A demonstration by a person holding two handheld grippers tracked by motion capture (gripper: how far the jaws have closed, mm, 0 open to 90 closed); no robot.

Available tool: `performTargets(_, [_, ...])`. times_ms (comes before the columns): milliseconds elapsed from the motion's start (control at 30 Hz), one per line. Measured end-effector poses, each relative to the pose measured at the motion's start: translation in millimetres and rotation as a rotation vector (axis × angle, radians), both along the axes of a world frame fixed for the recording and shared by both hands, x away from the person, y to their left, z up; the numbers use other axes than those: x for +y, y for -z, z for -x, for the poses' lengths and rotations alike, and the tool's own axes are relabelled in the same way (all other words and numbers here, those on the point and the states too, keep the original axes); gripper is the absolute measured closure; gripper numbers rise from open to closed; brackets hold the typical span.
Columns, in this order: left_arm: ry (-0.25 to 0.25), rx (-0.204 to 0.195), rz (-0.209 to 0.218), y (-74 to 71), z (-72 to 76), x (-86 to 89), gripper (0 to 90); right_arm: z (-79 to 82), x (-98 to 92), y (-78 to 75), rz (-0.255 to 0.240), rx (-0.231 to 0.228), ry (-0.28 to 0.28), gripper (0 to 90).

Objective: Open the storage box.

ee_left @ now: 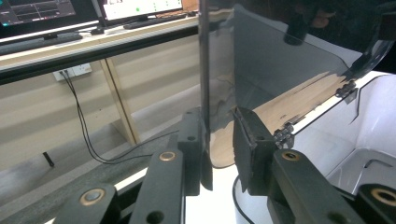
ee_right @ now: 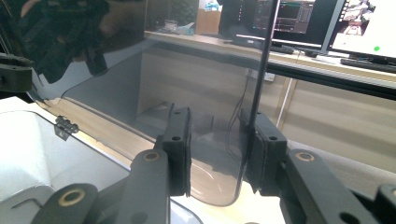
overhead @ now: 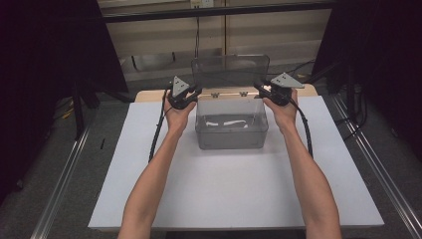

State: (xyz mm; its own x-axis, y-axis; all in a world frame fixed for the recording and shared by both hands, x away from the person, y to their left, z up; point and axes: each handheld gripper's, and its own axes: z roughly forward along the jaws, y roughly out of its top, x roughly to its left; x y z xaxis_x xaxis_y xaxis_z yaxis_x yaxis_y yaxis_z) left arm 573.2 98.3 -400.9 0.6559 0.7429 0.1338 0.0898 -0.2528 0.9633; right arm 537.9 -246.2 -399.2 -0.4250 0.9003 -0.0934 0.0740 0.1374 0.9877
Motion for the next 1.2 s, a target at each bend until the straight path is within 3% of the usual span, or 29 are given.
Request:
performTargets(400, [-0.011, 0.012, -0.013, 0.1, -5.3, -3.7, 73.1, -6.0, 2.4, 1.7, -0.024, 0.003, 0.019, 61.7])
performTargets(467, [-0.012, 0.014, -0.038, 0.9, -6.0, -3.1, 73.6, -6.7, 2.3, 1.4, -0.016, 0.005, 0.018, 61.2])
performTargets(533, [-0.018, 0.016, -0.033, 1.9, -6.5, -4.3, 74.3, -7.8, 2.5, 1.5, 0.004, 0.007, 0.018, 60.9])
performTargets(833, [-0.023, 0.025, -0.040, 1.3, -9.1, -5.0, 74.4, -8.5, -1.6, 11.7, 0.003, 0.060, 0.002, 61.0])
performTargets(1200, [-0.017, 0.037, -0.034, 1.1, -12.3, -5.9, 71.9, -13.1, -0.8, 15.7, -0.018, 0.064, 0.010, 61.2])
